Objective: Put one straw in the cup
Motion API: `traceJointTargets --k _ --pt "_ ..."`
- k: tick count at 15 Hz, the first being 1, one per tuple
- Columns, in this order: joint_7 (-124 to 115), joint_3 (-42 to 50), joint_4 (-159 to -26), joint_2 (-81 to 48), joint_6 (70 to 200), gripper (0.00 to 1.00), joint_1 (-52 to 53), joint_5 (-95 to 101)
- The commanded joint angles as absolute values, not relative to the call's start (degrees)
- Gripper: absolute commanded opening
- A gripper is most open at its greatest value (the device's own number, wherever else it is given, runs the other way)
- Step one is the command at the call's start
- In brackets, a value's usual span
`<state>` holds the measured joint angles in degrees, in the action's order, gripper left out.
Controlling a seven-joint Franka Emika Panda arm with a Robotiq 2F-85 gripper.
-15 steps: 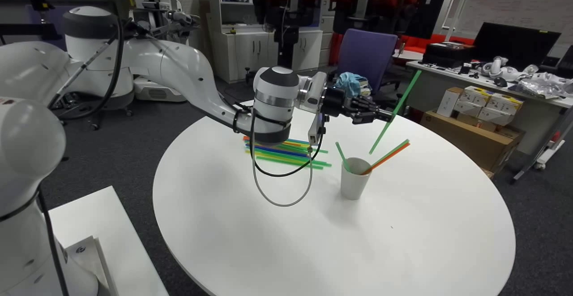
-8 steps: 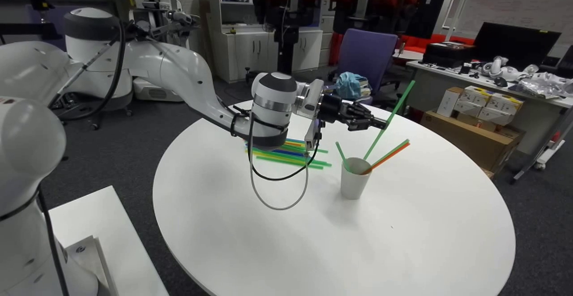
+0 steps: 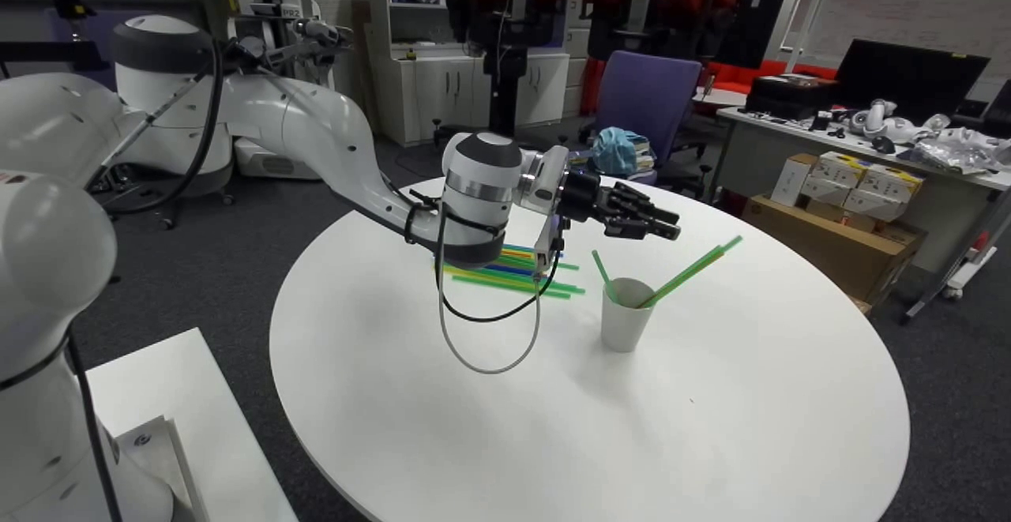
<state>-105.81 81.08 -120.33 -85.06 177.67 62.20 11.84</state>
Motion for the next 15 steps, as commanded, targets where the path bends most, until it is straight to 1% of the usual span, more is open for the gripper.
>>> traceJointTargets --k 1,3,4,5,6,7,8,15 --pt "-107.7 81.6 -120.1 -85.1 176.0 0.72 62.5 13.6" --pt "-107.7 81.7 -120.1 -85.1 176.0 0.86 62.6 13.6" --pt "-107.7 81.7 -120.1 -85.1 175.9 0.94 62.5 13.7" --pt "-107.7 81.7 -120.1 -85.1 175.9 0.99 62.5 13.7" --pt "-107.6 81.6 -120.1 -85.1 176.0 1.00 62.5 13.4" --pt "-100.6 80.2 -120.7 -85.0 176.9 1.00 62.5 5.4" --pt "-95.7 77.4 -121.9 -76.2 180.3 1.00 61.7 5.8" --pt "-80.4 72.0 -122.0 -61.0 182.4 1.00 62.4 -5.2"
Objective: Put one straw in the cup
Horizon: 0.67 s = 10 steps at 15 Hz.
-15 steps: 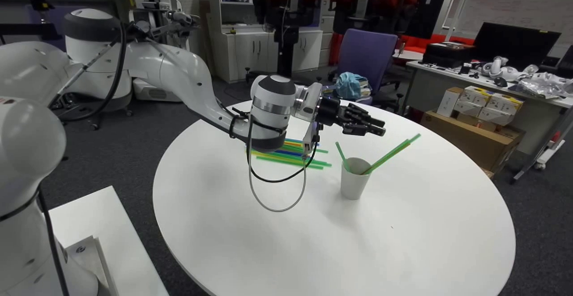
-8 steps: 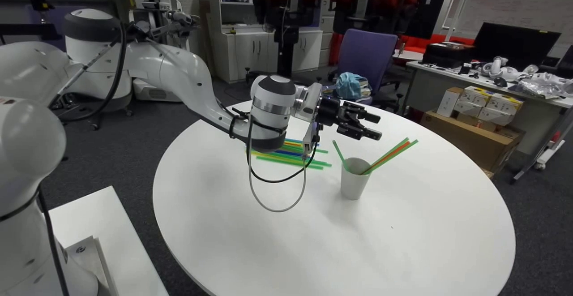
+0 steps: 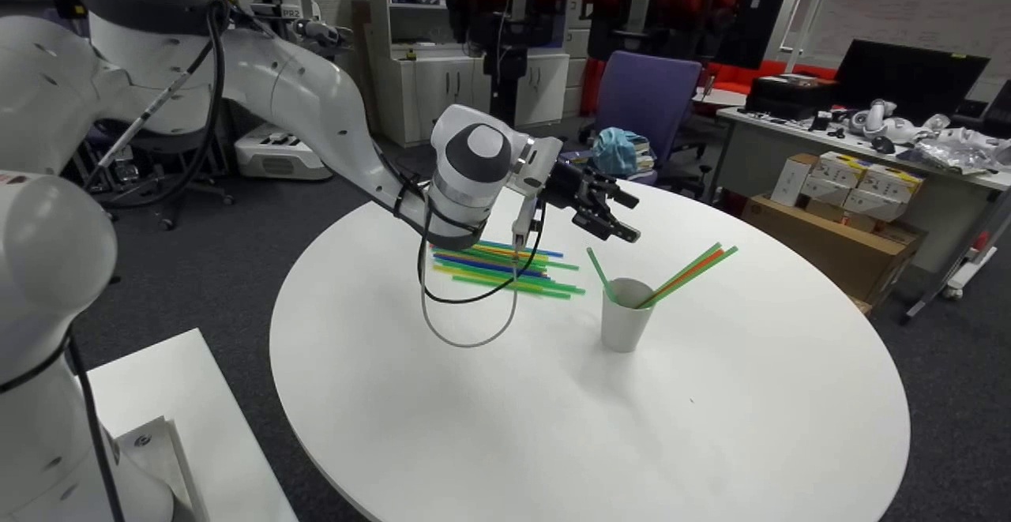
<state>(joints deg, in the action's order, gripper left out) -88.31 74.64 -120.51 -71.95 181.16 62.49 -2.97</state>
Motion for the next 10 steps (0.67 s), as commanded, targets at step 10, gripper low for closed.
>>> traceJointTargets --k 10 --pt "-62.4 57.8 -122.0 -35.5 181.5 1.00 55.1 -8.4"
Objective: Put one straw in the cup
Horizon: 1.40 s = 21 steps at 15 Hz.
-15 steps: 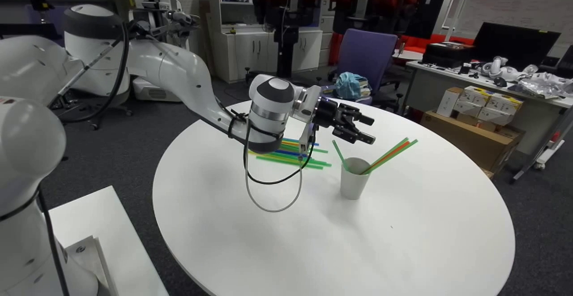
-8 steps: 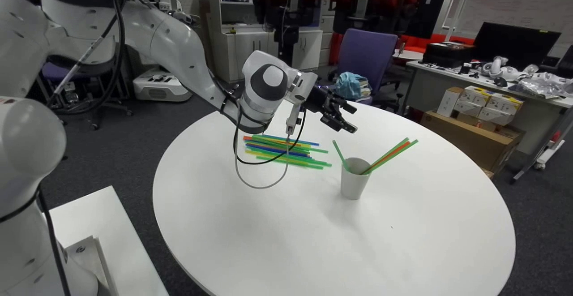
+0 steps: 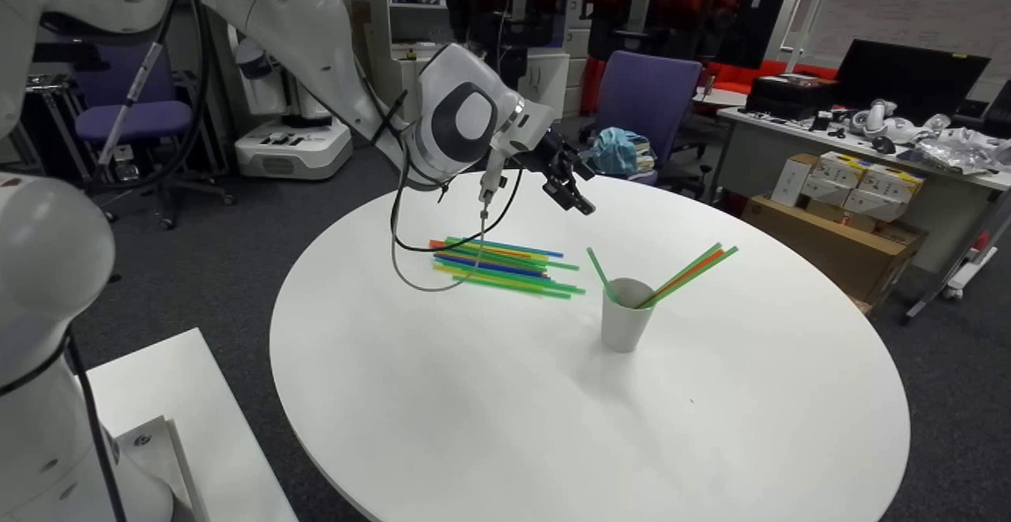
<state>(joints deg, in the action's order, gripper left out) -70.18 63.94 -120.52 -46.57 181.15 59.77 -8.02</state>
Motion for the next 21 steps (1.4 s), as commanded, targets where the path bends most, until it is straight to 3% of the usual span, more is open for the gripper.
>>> traceJointTargets --k 1,7,12,13,15,21 --pt "-60.7 55.2 -122.2 -33.0 181.4 1.00 53.0 -8.3" --pt "-49.6 32.9 -124.1 -20.4 178.8 1.00 34.2 -8.5" --pt "-40.2 12.0 -125.1 -14.2 166.7 1.00 15.8 -10.7" --pt "-39.0 11.0 -124.5 -14.1 161.9 1.00 14.0 -10.8" --pt "-45.0 18.7 -123.4 -15.2 153.6 1.00 18.7 -3.9" --pt "-44.6 13.9 -119.4 -15.5 130.9 1.00 11.1 11.3"
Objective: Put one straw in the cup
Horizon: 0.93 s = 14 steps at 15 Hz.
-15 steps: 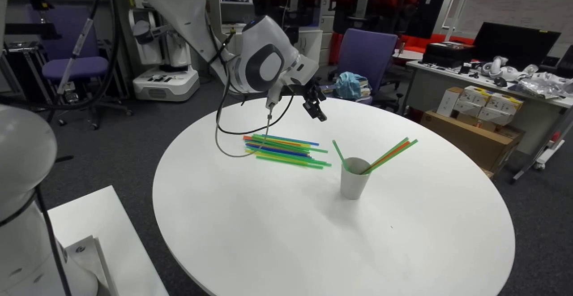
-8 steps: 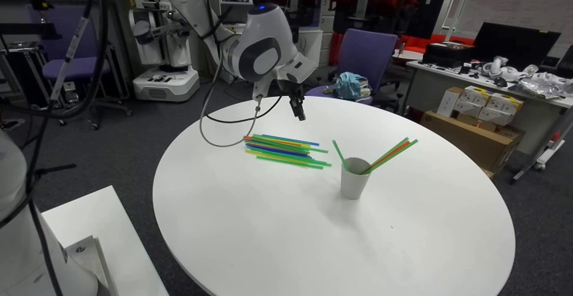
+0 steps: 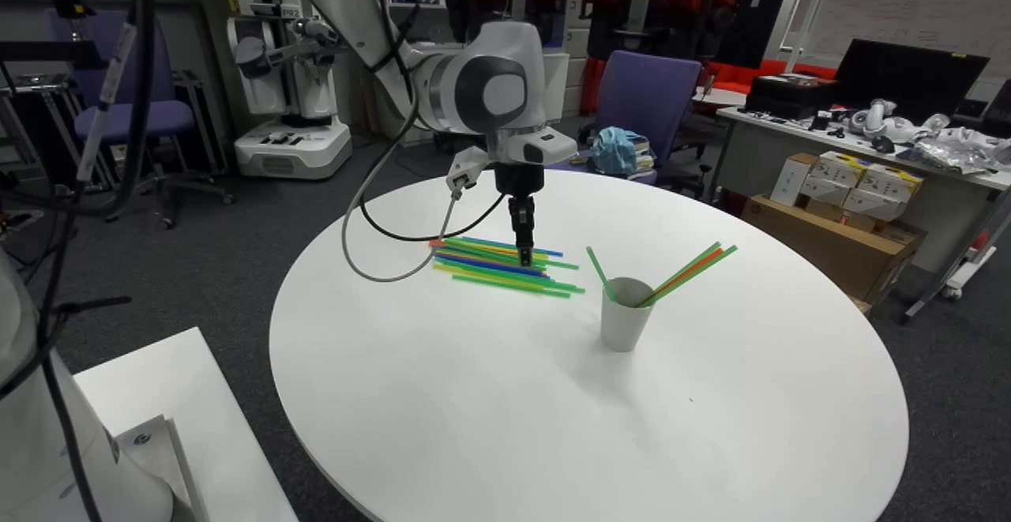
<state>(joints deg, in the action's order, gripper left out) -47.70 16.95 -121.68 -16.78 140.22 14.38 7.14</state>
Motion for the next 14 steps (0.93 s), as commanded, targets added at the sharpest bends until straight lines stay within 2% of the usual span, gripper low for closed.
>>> traceJointTargets --k 1,12,14 --pt "-42.1 12.8 -118.6 -15.4 128.5 1.00 10.1 12.1" --pt "-2.6 3.6 -114.3 -16.0 128.8 1.00 0.9 4.4" --pt "-8.9 4.6 -114.9 -16.8 129.5 1.00 2.3 7.1"
